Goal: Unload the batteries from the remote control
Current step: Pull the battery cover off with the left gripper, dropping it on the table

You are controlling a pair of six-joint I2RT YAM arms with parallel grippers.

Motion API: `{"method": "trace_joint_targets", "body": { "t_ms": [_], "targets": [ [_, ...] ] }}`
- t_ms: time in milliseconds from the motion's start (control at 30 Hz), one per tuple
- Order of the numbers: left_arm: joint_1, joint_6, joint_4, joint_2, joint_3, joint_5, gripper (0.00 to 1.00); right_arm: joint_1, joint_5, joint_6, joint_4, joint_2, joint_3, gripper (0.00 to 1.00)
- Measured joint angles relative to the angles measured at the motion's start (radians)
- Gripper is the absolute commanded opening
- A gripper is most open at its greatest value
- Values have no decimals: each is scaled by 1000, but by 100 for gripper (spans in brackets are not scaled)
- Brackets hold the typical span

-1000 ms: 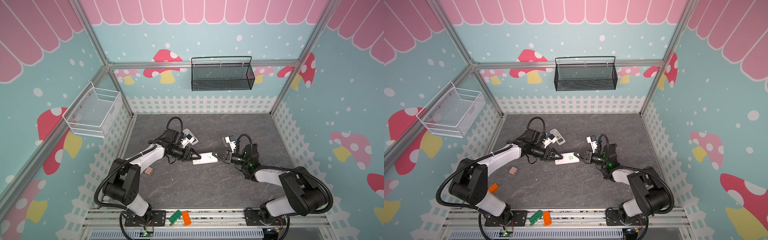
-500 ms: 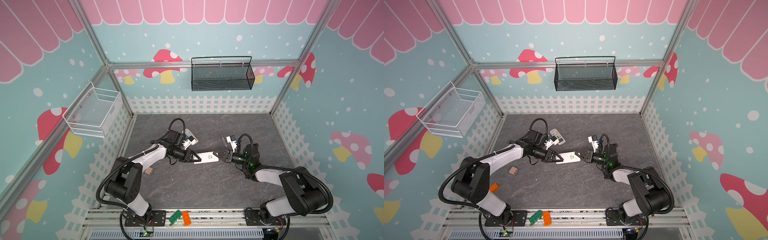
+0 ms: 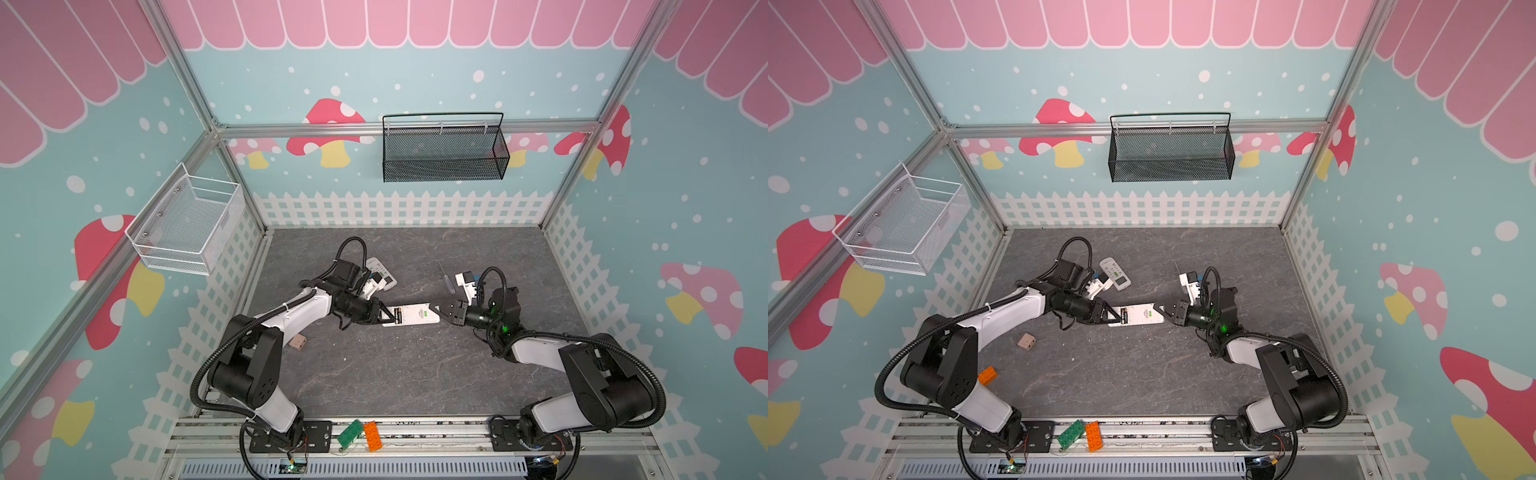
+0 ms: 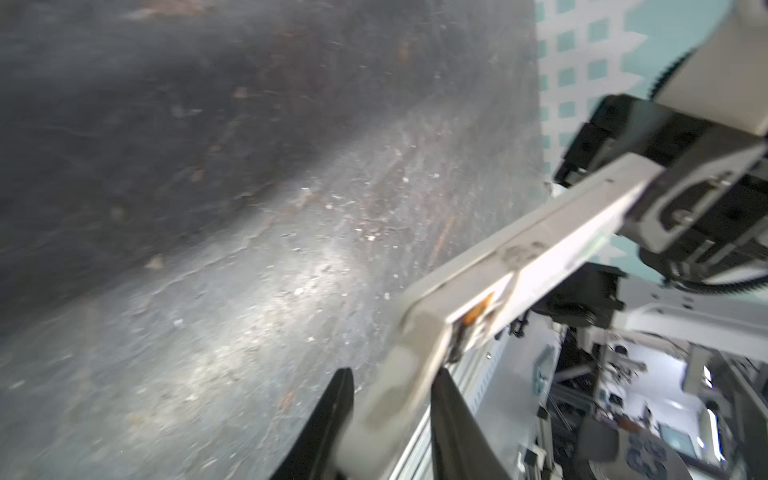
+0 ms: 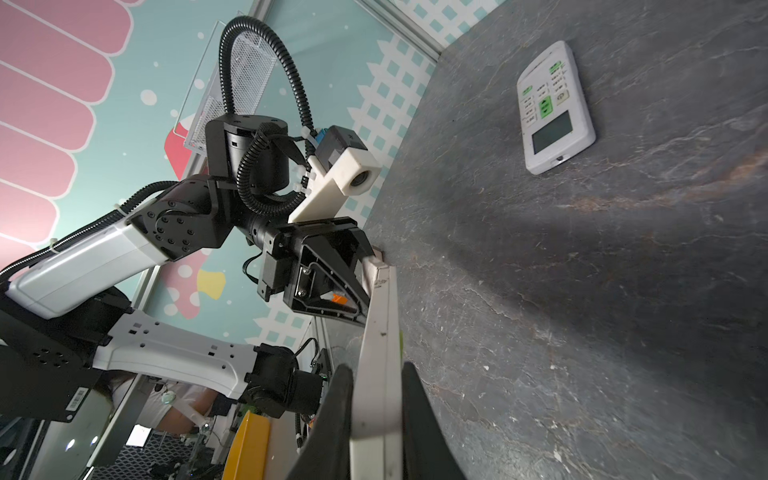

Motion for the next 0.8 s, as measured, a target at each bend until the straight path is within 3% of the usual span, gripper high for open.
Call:
{"method": "trace_joint_targets", "body": {
  "t_ms": [100, 167, 500, 667, 800],
  "targets": [
    [6, -5, -17, 0, -2, -90, 19, -2, -2, -5, 0, -3, 0, 0],
    [6, -7, -22, 0, -2, -124, 24, -2, -4, -10, 1, -4, 0, 0],
    [5, -1, -42, 0, -2, -201, 26, -54, -10, -33, -11, -34, -25, 0],
    [6, 34, -79, 0, 23, -237, 44, -84, -25, -97, -98, -80, -34, 0],
    [5, 101, -151, 0, 143, -301, 57, -90, -49, -214, -259, -112, 2, 0]
  ]
}}
